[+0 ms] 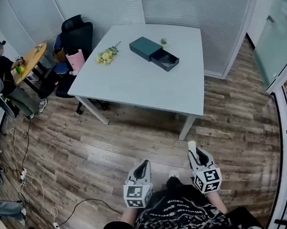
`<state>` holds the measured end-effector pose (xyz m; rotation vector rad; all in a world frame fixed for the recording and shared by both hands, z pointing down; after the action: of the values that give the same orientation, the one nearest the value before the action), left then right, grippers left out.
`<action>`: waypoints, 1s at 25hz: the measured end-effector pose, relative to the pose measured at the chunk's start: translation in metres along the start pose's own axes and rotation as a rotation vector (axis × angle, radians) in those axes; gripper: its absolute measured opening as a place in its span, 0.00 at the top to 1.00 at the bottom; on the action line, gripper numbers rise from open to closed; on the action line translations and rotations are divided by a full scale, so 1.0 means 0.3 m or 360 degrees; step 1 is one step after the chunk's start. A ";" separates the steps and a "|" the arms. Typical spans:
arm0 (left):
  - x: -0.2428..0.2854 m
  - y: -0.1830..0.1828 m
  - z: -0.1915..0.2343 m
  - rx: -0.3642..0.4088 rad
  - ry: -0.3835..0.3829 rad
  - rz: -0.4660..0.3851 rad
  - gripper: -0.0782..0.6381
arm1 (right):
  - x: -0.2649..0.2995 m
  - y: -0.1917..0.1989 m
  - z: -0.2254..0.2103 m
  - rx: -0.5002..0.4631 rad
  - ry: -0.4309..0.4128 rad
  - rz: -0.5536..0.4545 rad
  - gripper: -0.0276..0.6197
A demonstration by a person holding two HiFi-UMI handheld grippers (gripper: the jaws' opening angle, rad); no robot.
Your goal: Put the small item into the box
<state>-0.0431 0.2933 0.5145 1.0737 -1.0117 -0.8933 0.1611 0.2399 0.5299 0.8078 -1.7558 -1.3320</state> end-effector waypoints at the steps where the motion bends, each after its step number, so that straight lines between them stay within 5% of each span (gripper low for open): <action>1: 0.028 -0.009 -0.007 -0.0002 -0.0012 -0.0004 0.87 | 0.025 -0.013 -0.020 -0.0007 -0.0021 0.0000 0.76; 12: 0.276 -0.027 -0.102 -0.0022 -0.0087 0.0013 0.87 | 0.183 -0.054 -0.234 -0.0019 -0.0152 0.0054 0.76; 25: 0.410 -0.007 -0.108 -0.0047 -0.0075 0.0046 0.87 | 0.238 -0.043 -0.339 -0.0009 -0.0111 0.0095 0.76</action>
<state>0.0236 0.1866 0.5331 1.0148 -1.0475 -0.9115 0.2139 0.1280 0.5475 0.7083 -1.8155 -1.3391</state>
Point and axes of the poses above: the fingertips, and each gripper's own axes: x forward along the fingers, z to its left, y out of its underside, the point moved 2 cm from there along -x, backward along the fingers, and after that the axes turned 11 degrees about -z, right-handed, at the moved point
